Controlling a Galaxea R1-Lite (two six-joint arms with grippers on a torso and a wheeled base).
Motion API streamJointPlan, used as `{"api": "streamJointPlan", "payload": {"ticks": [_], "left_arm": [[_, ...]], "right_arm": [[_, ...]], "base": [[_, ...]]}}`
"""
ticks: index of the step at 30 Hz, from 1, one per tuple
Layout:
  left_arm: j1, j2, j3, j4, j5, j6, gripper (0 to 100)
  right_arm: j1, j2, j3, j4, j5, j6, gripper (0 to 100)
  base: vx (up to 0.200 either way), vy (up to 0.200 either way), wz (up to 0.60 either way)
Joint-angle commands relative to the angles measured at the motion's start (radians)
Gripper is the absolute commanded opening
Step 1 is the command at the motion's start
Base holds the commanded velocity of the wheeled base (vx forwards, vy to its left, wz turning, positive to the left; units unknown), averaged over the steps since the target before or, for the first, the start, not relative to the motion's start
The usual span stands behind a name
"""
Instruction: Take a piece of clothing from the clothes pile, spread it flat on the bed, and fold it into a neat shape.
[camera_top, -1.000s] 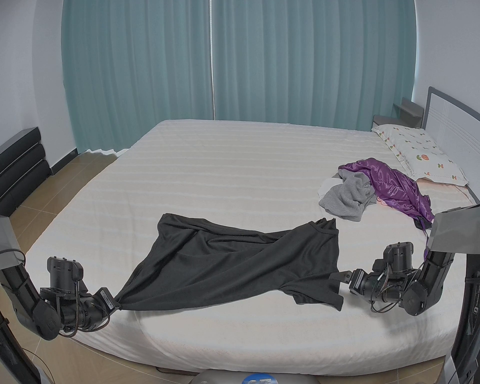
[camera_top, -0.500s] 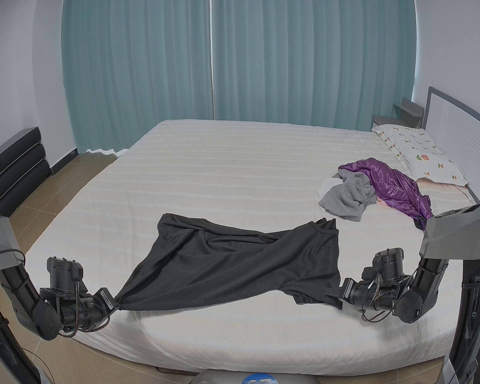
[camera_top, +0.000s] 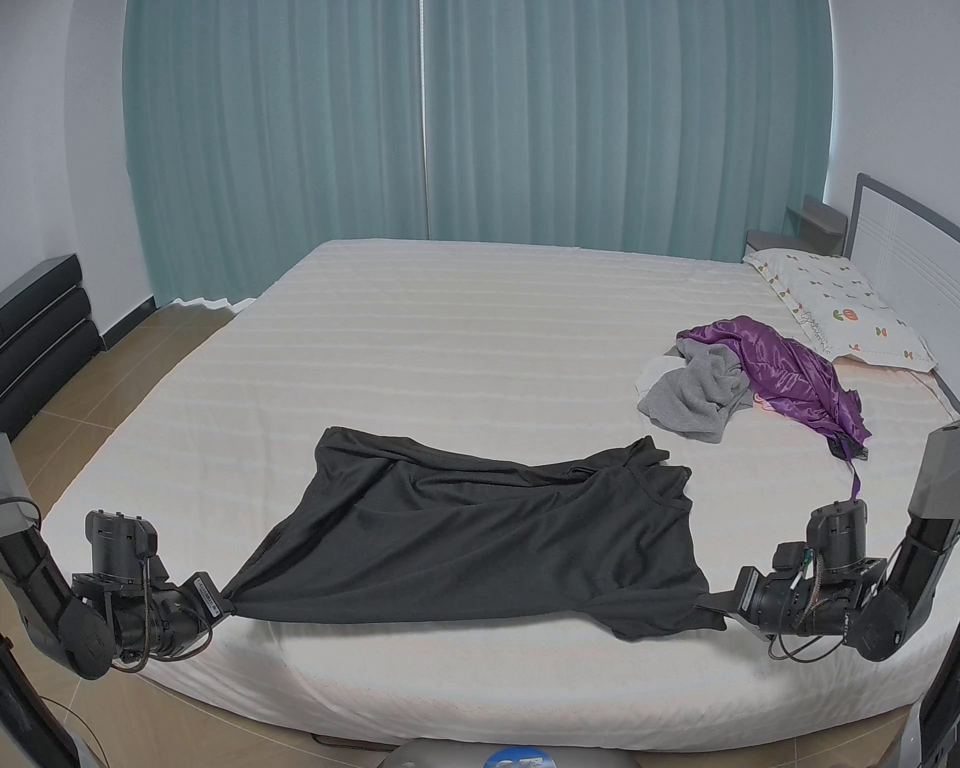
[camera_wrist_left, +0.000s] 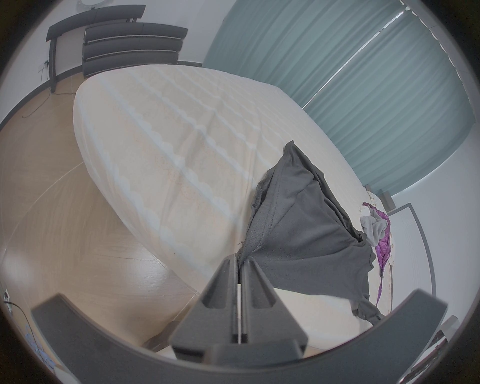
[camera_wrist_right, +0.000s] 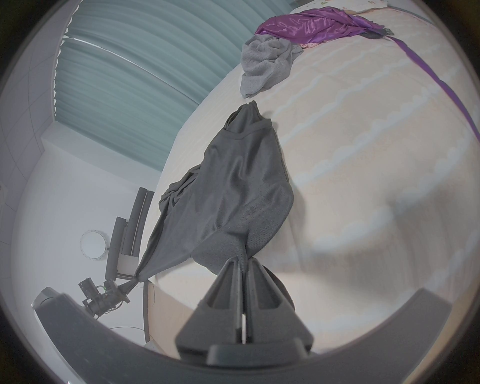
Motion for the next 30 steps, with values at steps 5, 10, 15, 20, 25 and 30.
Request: {"api": "streamJointPlan", "payload": {"ticks": [5,10,15,20,25,30], "left_arm": [[0.055,-0.055,0.011,0.007,0.002,0.071,0],[0.059,-0.049,0.025,0.007,0.002,0.094,0],[0.061,-0.045,0.042,0.008,0.002,0.132,0],[0.061,-0.042,0.067,0.010,0.002,0.177,0],[0.059,-0.030,0.090,0.008,0.002,0.218,0],[0.056,-0.013,0.091,0.008,-0.001,0.221,0]], "right_arm": [[-0.013,-0.167,0.127,0.004,0.006,-0.014,0],[-0.002,-0.235,0.173,0.076,0.007,-0.034,0],[0.004,-0.279,0.213,0.155,0.009,-0.103,0],[0.003,-0.275,0.226,0.204,0.009,-0.141,0],[0.014,-0.268,0.226,0.266,0.009,-0.170,0],[0.020,-0.218,0.226,0.297,0.010,-0.221,0]], "base": [[0.000,0.000,0.00],[0.000,0.000,0.00],[0.000,0.000,0.00],[0.000,0.000,0.00],[0.000,0.000,0.00],[0.000,0.000,0.00]]}}
